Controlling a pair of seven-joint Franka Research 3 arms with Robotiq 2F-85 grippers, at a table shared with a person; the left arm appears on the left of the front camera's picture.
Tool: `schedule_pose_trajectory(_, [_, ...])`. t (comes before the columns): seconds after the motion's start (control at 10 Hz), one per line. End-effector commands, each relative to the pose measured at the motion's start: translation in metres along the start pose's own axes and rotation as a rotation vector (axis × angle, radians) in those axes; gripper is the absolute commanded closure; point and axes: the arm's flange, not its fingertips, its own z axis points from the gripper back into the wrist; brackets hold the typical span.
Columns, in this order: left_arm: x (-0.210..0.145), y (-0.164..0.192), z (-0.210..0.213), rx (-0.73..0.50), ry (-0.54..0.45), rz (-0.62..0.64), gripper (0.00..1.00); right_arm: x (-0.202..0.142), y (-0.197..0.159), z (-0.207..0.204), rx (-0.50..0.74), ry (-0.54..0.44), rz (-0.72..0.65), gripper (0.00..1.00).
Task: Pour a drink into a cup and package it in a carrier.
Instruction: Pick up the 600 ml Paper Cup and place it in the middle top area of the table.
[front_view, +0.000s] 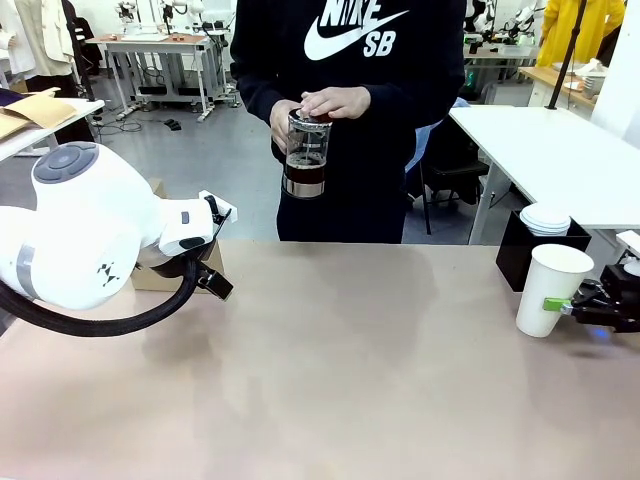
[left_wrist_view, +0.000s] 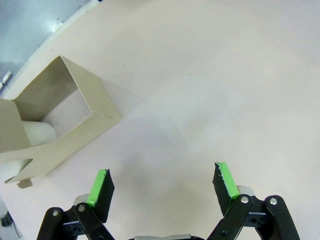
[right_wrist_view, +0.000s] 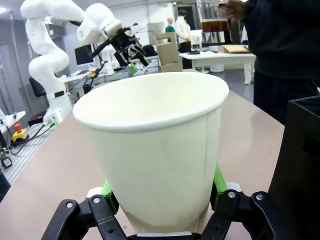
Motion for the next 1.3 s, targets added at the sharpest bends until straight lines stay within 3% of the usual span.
schedule_pose_trajectory(0.0, [0.000, 0.000, 0.000, 0.000, 0.000, 0.001, 0.00, 0.000, 0.000, 0.000, 0.000, 0.000, 0.000, 0.20])
schedule_pose_trajectory(0.3, [0.000, 0.000, 0.000, 0.000, 0.000, 0.001, 0.00, 0.054, 0.049, -0.057, -0.165, -0.041, 0.004, 0.20])
schedule_pose_trajectory(0.5, [0.000, 0.000, 0.000, 0.000, 0.000, 0.001, 0.00, 0.080, 0.062, -0.111, -0.305, -0.069, 0.002, 0.20])
schedule_pose_trajectory(0.6, [0.000, 0.000, 0.000, 0.000, 0.000, 0.001, 0.00, 0.093, 0.059, -0.142, -0.378, -0.100, 0.003, 0.20])
schedule_pose_trajectory(0.7, [0.000, 0.000, 0.000, 0.000, 0.000, 0.001, 0.00, 0.100, 0.047, -0.179, -0.419, -0.158, -0.101, 0.20])
schedule_pose_trajectory(0.9, [0.000, 0.000, 0.000, 0.000, 0.000, 0.001, 0.00, 0.105, 0.015, -0.224, -0.435, -0.138, -0.101, 0.20])
schedule_pose_trajectory(1.2, [0.000, 0.000, 0.000, 0.000, 0.000, 0.001, 0.00, 0.107, -0.025, -0.258, -0.488, -0.124, -0.073, 0.20])
